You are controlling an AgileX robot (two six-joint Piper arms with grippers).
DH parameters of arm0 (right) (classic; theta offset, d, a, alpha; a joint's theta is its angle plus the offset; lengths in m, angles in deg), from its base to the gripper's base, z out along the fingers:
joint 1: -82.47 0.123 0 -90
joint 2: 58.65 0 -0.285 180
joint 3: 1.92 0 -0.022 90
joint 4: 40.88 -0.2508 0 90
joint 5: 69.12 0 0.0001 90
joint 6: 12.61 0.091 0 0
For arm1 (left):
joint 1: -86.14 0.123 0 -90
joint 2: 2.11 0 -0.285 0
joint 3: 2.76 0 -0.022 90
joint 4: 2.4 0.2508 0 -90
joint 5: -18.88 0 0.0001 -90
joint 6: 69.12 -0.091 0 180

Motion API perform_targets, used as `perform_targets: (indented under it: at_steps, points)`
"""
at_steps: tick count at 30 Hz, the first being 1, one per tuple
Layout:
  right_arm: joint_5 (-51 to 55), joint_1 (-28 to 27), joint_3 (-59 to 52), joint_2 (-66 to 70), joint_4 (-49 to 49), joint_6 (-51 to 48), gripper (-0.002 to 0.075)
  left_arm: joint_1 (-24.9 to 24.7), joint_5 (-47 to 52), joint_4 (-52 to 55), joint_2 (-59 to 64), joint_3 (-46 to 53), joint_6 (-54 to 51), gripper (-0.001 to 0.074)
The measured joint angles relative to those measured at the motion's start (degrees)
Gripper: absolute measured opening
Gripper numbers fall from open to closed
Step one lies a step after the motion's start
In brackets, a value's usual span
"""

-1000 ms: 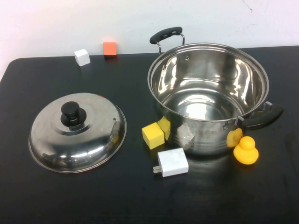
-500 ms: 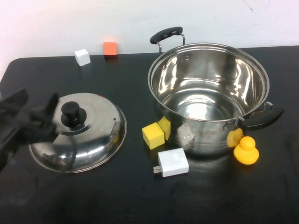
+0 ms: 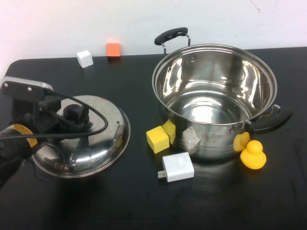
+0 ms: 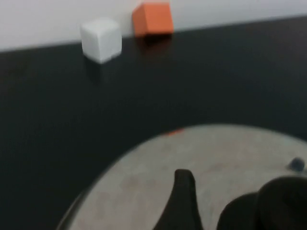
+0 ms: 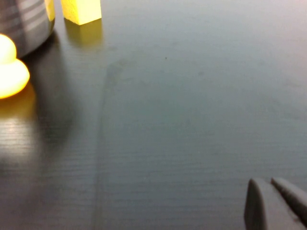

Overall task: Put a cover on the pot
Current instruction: Pick up the pot lid, then place the pot lid on the pot

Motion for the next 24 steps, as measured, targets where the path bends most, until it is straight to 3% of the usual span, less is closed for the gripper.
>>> perform_targets:
  at_steps: [3,6,15,19,24]
  points:
    - [0.0,0.0,0.0,0.0,0.0,0.0,-0.0002,0.0,0.4,0.0,1.4,0.0,-0.3,0.0493]
    - [0.0,0.0,0.0,0.0,0.0,0.0,-0.0002,-0.1,0.3,0.0,1.4,-0.2,-0.4,0.033]
    - [0.0,0.0,0.0,0.0,0.0,0.5,-0.0002,-0.2,3.9,-1.6,-5.5,-1.7,1.8,0.0321]
    - [0.0,0.0,0.0,0.0,0.0,0.5,-0.0002,-0.2,7.1,1.8,-12.5,-8.0,13.7,0.0321]
    - [0.0,0.0,0.0,0.0,0.0,0.6,-0.0002,-3.3,8.9,16.8,-15.5,-18.8,32.0,0.0321]
